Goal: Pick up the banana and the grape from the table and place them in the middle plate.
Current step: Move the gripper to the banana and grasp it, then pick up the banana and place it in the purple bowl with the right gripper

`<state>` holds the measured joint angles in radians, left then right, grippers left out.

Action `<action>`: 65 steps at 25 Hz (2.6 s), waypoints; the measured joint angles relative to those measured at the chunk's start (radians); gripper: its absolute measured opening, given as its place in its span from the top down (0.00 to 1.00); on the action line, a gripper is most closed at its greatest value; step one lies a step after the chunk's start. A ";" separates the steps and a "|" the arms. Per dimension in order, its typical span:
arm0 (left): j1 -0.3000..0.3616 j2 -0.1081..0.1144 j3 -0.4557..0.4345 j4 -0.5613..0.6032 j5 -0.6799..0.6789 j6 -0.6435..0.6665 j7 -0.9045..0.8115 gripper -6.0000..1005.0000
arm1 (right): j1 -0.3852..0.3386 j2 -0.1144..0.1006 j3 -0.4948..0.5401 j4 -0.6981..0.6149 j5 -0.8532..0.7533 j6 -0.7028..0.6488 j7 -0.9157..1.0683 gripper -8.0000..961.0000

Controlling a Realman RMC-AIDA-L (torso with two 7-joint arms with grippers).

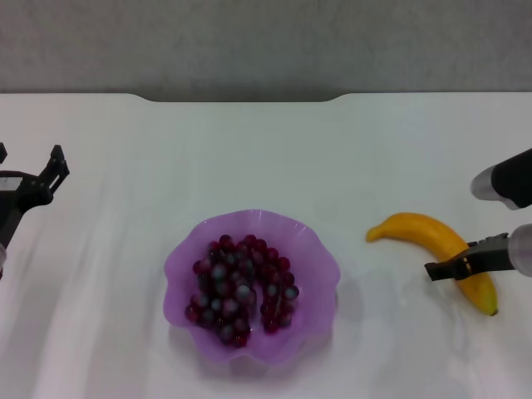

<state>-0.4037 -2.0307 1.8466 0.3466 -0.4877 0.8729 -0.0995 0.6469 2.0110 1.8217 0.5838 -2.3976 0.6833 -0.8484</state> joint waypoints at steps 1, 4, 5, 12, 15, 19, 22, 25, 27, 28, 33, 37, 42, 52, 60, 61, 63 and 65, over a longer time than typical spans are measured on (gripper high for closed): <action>0.000 0.000 0.000 0.000 0.000 0.000 0.000 0.12 | 0.000 0.000 -0.012 -0.001 0.009 -0.003 0.000 0.07; 0.001 0.000 0.000 0.000 0.000 0.000 0.000 0.12 | -0.002 0.000 -0.034 -0.002 0.026 -0.007 0.000 0.07; 0.001 0.000 0.000 0.000 0.000 0.000 0.000 0.12 | -0.003 0.000 -0.037 -0.002 0.028 -0.007 0.000 0.07; 0.004 0.000 0.000 0.000 0.000 0.000 0.000 0.12 | -0.005 0.000 -0.038 -0.002 0.030 -0.011 0.000 0.07; 0.005 0.000 0.000 0.000 0.000 0.000 0.000 0.12 | -0.008 0.000 -0.039 -0.002 0.033 -0.019 0.000 0.11; 0.006 0.000 0.000 0.000 0.000 0.000 0.000 0.12 | -0.009 0.001 -0.039 0.001 0.035 -0.021 0.000 0.26; 0.006 0.000 0.000 -0.001 0.000 0.000 0.000 0.12 | -0.010 0.001 -0.039 0.001 0.035 -0.023 0.000 0.47; 0.007 0.000 0.000 -0.003 0.000 0.000 0.000 0.12 | -0.011 0.002 -0.039 0.006 0.035 -0.023 0.000 0.48; 0.008 0.000 0.000 -0.005 0.000 0.000 0.000 0.12 | -0.017 0.003 -0.040 0.023 0.036 -0.013 0.000 0.49; 0.008 0.000 0.000 -0.006 0.000 -0.001 0.000 0.12 | -0.029 0.004 -0.040 0.051 0.037 -0.001 0.001 0.49; 0.010 0.000 -0.001 -0.006 -0.001 -0.006 0.000 0.12 | -0.128 0.004 -0.041 0.286 0.084 0.087 0.010 0.48; 0.010 0.000 -0.001 -0.008 -0.002 -0.009 0.000 0.12 | -0.164 0.001 -0.039 0.434 0.132 0.175 0.011 0.48; 0.008 0.000 -0.001 -0.005 -0.001 -0.009 0.000 0.12 | -0.154 -0.002 -0.049 0.492 0.249 0.217 -0.010 0.48; 0.000 -0.002 0.009 -0.001 0.000 -0.009 0.000 0.12 | -0.077 0.002 -0.237 0.478 0.434 0.144 -0.058 0.47; -0.006 -0.002 0.012 0.000 0.000 -0.009 0.000 0.12 | -0.011 0.004 -0.394 0.387 0.501 0.064 -0.063 0.47; -0.008 -0.002 0.012 0.000 0.000 -0.009 0.000 0.12 | -0.006 0.005 -0.413 0.373 0.509 0.052 -0.064 0.47; -0.009 -0.002 0.012 0.000 0.000 -0.009 -0.002 0.12 | 0.004 0.005 -0.465 0.346 0.531 0.012 -0.064 0.47; -0.009 -0.002 0.012 -0.001 0.000 -0.009 -0.008 0.12 | 0.017 0.006 -0.514 0.326 0.548 -0.019 -0.064 0.47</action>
<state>-0.4131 -2.0326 1.8591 0.3461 -0.4877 0.8636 -0.1071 0.6639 2.0170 1.3077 0.9099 -1.8494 0.6648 -0.9126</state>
